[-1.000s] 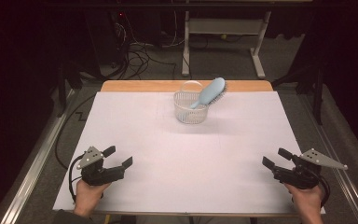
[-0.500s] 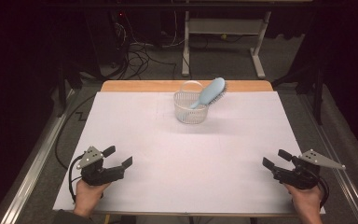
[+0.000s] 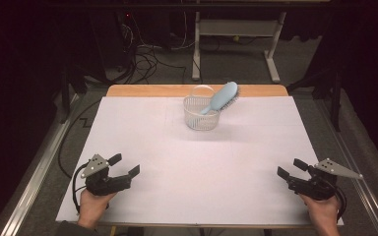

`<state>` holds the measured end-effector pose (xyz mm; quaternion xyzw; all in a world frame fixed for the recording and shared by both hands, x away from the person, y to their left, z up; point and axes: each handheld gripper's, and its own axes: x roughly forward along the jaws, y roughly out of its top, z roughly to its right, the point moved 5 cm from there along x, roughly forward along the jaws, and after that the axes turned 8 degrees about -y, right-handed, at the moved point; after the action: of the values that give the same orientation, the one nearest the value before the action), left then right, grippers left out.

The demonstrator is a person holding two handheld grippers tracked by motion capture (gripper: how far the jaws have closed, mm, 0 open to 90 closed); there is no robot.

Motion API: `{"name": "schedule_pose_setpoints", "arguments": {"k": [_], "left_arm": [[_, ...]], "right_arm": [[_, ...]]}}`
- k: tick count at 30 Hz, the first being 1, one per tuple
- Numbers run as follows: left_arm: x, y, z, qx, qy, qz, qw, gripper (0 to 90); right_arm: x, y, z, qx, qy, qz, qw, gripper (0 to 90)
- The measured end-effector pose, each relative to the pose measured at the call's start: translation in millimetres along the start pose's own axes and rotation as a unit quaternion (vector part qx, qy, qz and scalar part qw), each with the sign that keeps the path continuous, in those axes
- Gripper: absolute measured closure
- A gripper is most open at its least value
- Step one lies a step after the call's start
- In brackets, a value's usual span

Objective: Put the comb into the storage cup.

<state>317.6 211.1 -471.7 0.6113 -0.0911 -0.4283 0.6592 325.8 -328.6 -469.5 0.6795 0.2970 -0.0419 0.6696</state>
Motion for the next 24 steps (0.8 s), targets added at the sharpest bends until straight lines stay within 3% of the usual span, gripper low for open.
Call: {"name": "schedule_pose_setpoints", "arguments": {"k": [24], "left_arm": [[-0.4,-0.8,-1.6,-0.007,-0.001,-0.001,1.0000,16.0]], "right_arm": [[1.5,-9.2,2.7,-0.003,-0.005,-0.015,0.9999,23.2]]}}
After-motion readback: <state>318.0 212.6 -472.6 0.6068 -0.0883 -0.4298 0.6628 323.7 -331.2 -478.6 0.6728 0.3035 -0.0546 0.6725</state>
